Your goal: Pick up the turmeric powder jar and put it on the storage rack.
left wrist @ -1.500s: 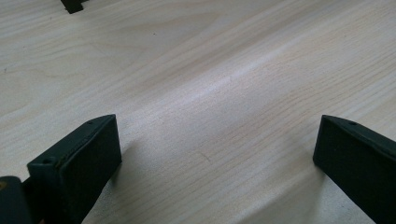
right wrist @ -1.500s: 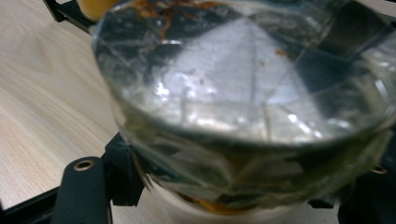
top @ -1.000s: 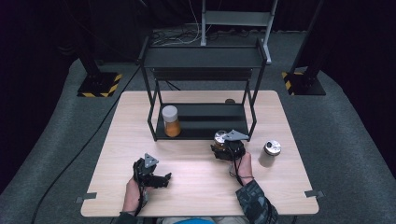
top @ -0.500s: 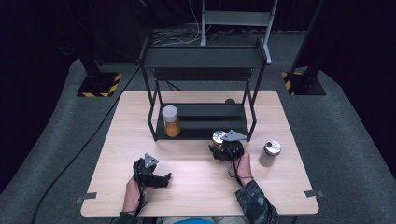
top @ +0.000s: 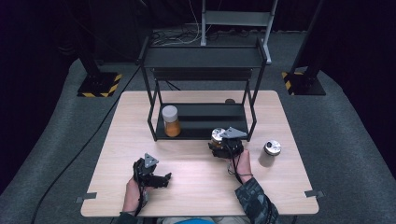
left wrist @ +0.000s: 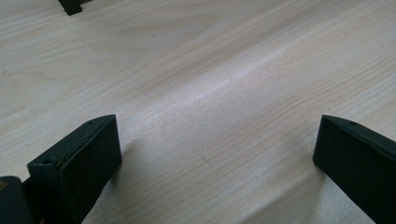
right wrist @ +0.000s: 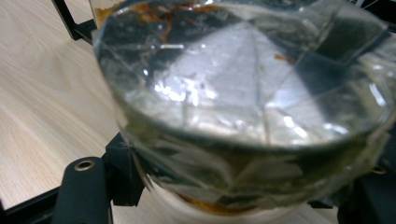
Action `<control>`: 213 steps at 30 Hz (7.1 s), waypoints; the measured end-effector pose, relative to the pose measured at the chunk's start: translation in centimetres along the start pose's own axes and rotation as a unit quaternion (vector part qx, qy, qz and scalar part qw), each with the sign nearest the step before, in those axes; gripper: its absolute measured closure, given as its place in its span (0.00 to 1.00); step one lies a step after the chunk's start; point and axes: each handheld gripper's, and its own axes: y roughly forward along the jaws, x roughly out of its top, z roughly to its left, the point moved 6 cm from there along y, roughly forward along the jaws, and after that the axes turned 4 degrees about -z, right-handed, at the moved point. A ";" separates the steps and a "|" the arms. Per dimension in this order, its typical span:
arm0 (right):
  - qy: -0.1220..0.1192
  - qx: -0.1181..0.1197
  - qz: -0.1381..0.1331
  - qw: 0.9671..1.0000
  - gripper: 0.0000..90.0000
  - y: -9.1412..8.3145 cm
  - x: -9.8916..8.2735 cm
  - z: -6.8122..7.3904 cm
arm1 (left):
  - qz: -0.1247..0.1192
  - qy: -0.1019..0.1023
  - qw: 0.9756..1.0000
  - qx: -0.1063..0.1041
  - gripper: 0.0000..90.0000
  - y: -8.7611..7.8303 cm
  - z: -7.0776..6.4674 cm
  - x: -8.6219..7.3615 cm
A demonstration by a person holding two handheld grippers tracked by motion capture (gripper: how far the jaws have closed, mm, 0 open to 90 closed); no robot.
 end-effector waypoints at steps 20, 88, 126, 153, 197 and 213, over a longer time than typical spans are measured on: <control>-0.009 0.007 0.005 1.000 0.34 1.1 1.9 -0.2 | 0.000 0.000 1.000 0.000 0.01 0.0 0.0 0.0; -0.025 0.013 0.016 0.999 0.34 3.7 5.7 -0.8 | 0.000 0.001 1.000 -0.001 0.01 0.0 0.0 0.0; -0.025 0.017 0.012 0.999 0.34 5.3 7.3 -0.9 | 0.000 0.001 1.000 -0.001 0.01 0.0 0.0 0.0; -0.019 0.020 0.008 1.000 0.34 6.7 7.9 -0.9 | 0.000 0.001 1.000 -0.002 0.01 0.0 0.0 0.0; 0.003 0.017 0.013 1.000 0.34 9.2 7.0 -0.6 | -0.001 0.004 1.000 -0.001 0.01 0.0 0.0 0.0; 0.006 0.013 0.014 1.000 0.34 9.9 6.3 -0.4 | -0.002 0.004 1.000 -0.001 0.01 0.0 -0.1 0.0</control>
